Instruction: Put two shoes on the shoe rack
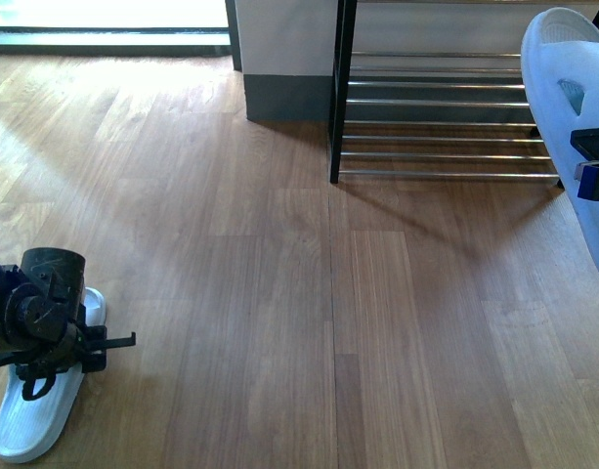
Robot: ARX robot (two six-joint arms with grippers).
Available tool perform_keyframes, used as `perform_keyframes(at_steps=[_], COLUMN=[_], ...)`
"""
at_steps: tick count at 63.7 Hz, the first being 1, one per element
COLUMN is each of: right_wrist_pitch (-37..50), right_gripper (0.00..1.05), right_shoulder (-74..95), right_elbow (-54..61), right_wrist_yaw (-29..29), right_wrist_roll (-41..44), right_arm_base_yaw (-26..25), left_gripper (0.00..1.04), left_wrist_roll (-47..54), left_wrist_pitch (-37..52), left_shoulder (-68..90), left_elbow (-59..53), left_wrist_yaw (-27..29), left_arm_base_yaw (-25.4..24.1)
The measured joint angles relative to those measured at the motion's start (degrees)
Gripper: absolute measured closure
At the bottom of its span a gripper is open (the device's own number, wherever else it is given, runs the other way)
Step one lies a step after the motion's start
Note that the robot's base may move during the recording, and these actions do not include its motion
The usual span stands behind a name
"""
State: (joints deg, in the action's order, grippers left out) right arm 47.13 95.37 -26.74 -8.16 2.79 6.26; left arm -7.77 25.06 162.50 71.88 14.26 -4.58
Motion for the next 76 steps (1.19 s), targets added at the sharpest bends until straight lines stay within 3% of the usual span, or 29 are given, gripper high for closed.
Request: perform_keyframes(at_steps=[8,33,48,63,76], right_wrist_pitch=[0.00,0.00,0.00,0.00,0.00], right_gripper=[1.03,1.03,1.03,1.03,1.03], right_shoulder=[0.00,0.00,0.00,0.00,0.00], right_elbow=[0.00,0.00,0.00,0.00,0.00], right_wrist_yaw=[0.00,0.00,0.00,0.00,0.00], right_wrist_roll=[0.00,0.00,0.02,0.00,0.02], right_arm_base_yaw=[0.00,0.00,0.00,0.00,0.00], left_gripper=[1.03,1.03,1.03,1.03,1.03], left_wrist_roll=[-1.49,-1.25,-0.42,-2.01,-4.59], left_wrist_pitch=[2.19,1.90,-7.98,-22.84,-28.48], left_shoulder=[-7.54,-46.34,-76.65,-99.27,-106.90], left_elbow=[-5.31,-27.54,-39.08,-42.40,-43.06], left_wrist_yaw=[-0.02,10.14,20.24,30.69,32.68], left_arm_base_yaw=[0.81,8.15,16.04,25.75,29.29])
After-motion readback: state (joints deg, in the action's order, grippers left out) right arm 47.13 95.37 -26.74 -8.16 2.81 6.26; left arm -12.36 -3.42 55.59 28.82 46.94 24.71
